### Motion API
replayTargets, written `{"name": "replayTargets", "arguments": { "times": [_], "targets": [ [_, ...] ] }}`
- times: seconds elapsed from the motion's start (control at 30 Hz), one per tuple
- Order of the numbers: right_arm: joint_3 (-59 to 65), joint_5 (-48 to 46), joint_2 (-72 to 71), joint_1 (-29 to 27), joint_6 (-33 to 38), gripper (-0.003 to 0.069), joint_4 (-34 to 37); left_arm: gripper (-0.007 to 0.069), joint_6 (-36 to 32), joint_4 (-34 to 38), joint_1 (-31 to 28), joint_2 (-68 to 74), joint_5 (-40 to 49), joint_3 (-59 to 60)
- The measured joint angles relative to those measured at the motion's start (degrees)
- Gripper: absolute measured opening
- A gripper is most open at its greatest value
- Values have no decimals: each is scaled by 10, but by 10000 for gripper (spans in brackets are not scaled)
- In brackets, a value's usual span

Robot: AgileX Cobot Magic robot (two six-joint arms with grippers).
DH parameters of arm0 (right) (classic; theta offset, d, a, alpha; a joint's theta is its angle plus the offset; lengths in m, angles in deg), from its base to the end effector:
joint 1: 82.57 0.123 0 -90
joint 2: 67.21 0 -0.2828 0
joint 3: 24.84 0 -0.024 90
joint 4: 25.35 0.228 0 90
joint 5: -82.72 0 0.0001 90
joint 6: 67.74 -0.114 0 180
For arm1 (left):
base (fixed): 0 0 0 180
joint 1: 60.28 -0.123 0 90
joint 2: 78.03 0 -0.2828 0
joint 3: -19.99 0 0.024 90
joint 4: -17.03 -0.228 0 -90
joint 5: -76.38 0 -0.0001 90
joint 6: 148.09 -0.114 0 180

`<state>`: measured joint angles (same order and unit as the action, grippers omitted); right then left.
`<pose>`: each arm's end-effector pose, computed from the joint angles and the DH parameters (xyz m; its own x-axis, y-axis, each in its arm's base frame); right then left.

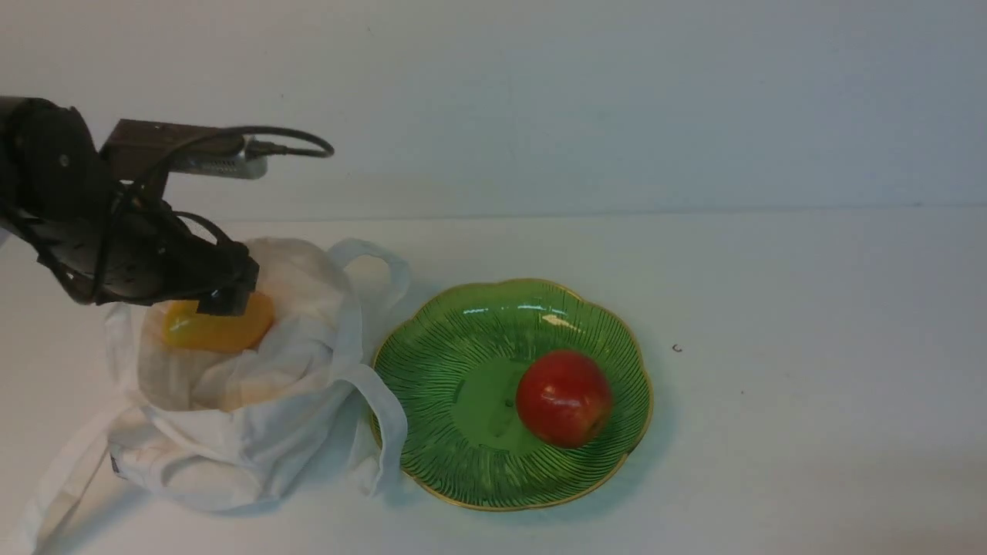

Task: Take the fruit out of the cloth bag on the white table and place them on a plate.
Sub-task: 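Reach into the cloth bag and grasp the fruit inside with the left gripper, then carry the mango from the white cloth bag to the fruit plate with the left gripper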

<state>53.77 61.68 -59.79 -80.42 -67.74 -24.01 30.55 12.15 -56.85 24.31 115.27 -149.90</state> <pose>0.0542 0.0030 0.1657 -0.2942 0.0108 -0.9557 -0.0391 0.9990 0.0233 0.3348 -0.0140 0.2345 -0.8684 0.1421 -0.4750 0.1127 0.9896 0.0899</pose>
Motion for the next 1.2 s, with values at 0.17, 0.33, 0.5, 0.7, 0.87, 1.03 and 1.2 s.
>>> {"name": "replayTargets", "arguments": {
  "times": [0.17, 0.33, 0.5, 0.7, 0.87, 1.03, 1.2],
  "targets": [
    [0, 0, 0, 0, 0, -14, 0, 612, -5, -24, 0, 34, -19, -1],
    [0, 0, 0, 0, 0, -14, 0, 590, -8, -33, 0, 58, -44, -2],
    [0, 0, 0, 0, 0, -14, 0, 575, -8, -49, 0, 75, -71, -3],
    [0, 0, 0, 0, 0, -14, 0, 510, -6, -53, 0, 94, -78, -3],
    [0, 0, 0, 0, 0, -14, 0, 462, 4, -55, 1, 96, -76, -3],
    [0, 0, 0, 0, 0, -14, 0, 464, 14, -58, 2, 69, -41, -4],
    [0, 0, 0, 0, 0, -14, 0, 464, 14, -81, 2, -14, 7, -4]
  ]
}}
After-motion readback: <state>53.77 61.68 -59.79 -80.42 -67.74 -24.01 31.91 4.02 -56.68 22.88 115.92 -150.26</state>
